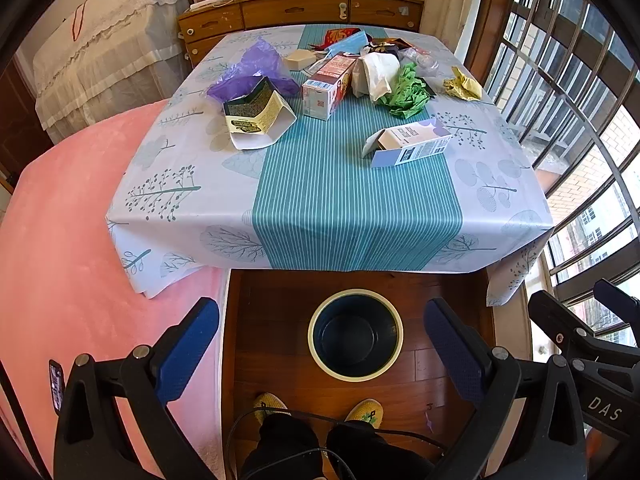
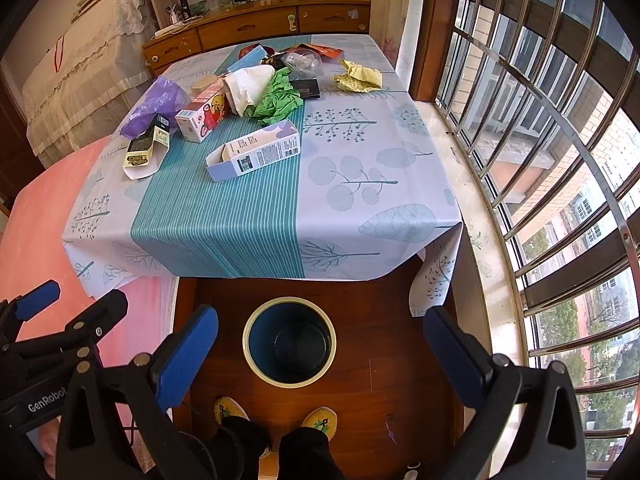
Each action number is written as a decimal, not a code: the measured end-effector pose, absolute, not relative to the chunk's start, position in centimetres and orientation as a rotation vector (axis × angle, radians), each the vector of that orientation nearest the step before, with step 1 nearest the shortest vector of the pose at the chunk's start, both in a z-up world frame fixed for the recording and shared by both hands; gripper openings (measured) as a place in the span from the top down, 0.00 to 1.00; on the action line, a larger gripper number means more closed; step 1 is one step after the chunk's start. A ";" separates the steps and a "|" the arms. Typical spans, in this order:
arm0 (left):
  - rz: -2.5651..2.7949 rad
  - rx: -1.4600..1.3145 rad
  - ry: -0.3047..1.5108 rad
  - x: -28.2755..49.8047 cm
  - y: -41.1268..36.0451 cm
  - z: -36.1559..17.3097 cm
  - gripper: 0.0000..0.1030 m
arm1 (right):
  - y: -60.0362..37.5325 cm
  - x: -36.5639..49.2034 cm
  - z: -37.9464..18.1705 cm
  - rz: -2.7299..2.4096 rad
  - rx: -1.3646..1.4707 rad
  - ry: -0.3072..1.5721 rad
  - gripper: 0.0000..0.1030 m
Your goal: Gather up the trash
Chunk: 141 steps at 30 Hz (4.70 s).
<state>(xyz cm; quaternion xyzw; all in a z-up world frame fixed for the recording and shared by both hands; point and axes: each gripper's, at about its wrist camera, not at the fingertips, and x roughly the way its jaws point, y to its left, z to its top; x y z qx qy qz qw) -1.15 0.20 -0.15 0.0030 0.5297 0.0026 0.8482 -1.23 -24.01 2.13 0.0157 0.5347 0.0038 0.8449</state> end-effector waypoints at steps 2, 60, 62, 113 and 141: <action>0.006 0.006 1.120 -1.2 0.4 -0.3 0.02 | -23.9 -1.2 2.1 0.007 0.026 1.130 0.00; 0.056 -0.001 1.098 -1.4 0.5 0.3 0.04 | -23.3 0.0 2.2 0.047 0.014 1.129 0.00; 0.058 -0.004 1.097 -1.3 0.4 0.5 0.04 | -23.4 0.1 2.3 0.055 0.016 1.125 0.00; -0.147 -0.256 1.443 27.6 13.7 -5.1 0.04 | -17.6 22.5 -5.2 -0.276 0.471 1.395 0.27; -0.121 -0.100 1.549 30.8 10.1 -9.7 0.19 | -16.6 18.5 -6.3 -0.205 0.518 1.427 0.61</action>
